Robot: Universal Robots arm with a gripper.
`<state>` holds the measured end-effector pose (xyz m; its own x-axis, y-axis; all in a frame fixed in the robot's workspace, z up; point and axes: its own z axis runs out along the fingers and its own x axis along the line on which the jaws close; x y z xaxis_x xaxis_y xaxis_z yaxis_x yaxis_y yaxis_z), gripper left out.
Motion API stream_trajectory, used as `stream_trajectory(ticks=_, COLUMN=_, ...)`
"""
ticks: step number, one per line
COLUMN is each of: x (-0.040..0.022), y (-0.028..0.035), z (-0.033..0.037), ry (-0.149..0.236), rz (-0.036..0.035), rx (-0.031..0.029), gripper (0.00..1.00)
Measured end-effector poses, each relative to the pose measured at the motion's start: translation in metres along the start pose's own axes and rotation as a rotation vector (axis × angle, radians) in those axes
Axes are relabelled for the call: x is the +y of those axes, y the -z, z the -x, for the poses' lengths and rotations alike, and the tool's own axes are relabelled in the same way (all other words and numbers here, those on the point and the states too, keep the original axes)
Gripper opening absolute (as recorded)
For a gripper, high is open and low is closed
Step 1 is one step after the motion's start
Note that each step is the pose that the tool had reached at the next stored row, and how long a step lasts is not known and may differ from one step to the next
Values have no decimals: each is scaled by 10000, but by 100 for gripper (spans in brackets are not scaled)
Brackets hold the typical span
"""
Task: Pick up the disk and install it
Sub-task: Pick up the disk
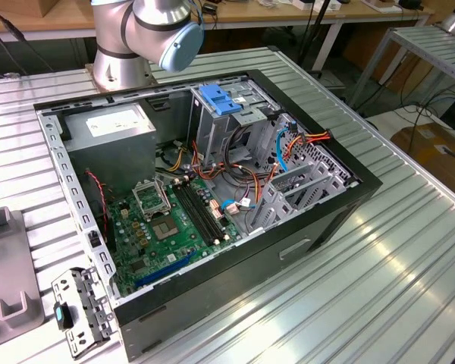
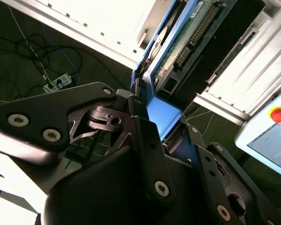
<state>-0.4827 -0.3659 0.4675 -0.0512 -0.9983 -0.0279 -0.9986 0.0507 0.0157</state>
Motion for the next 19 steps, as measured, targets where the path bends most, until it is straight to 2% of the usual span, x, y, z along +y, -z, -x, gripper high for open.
stream_trajectory(ticks=19, x=2, y=161, z=5, ry=-1, rz=36, rx=2, gripper=37)
